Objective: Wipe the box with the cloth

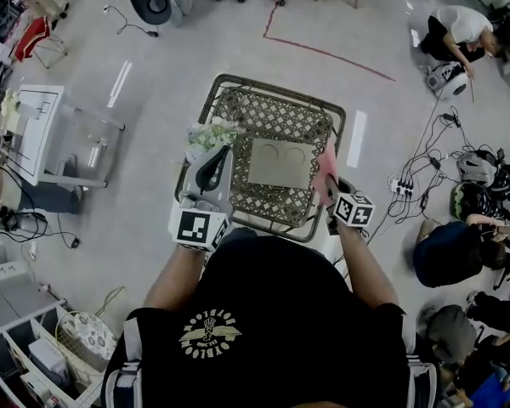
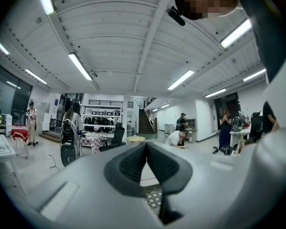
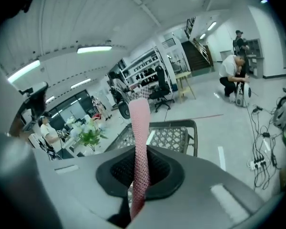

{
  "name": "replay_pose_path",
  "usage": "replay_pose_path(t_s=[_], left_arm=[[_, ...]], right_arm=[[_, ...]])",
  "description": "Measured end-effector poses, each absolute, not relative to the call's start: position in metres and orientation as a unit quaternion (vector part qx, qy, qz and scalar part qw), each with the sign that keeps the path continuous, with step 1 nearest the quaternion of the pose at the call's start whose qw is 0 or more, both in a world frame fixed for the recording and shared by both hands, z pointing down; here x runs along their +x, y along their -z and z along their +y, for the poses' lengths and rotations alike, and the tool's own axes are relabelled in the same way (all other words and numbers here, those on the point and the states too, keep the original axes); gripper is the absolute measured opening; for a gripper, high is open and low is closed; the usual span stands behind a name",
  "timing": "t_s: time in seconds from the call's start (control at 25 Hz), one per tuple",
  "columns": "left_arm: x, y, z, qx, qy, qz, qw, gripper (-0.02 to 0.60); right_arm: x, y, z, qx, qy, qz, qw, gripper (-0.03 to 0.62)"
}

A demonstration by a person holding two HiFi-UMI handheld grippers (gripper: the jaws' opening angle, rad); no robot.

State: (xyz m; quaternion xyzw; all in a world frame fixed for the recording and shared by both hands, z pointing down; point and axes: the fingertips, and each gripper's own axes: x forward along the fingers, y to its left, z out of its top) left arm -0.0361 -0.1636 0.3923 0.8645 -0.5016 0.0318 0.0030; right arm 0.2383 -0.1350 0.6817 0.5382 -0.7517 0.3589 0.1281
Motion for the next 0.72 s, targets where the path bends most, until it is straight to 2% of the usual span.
replay_pose_path(t_s=[0.28,0.72], left_arm=[[-0.022,-0.376,-0.169,0.873,-0.018,-0.487,-0.001,0.0],[-0.009,-0.356,-0.173,0.879,-0.025,-0.476,-0.027,0.0]], right_arm=[[0.249,-0.572,-0.134,0.558,-0.279,-0.78,0.044,0.017],[0.262,-0.42,-0.13,0.57,-0.111,-0.814,-0.014,0.017]])
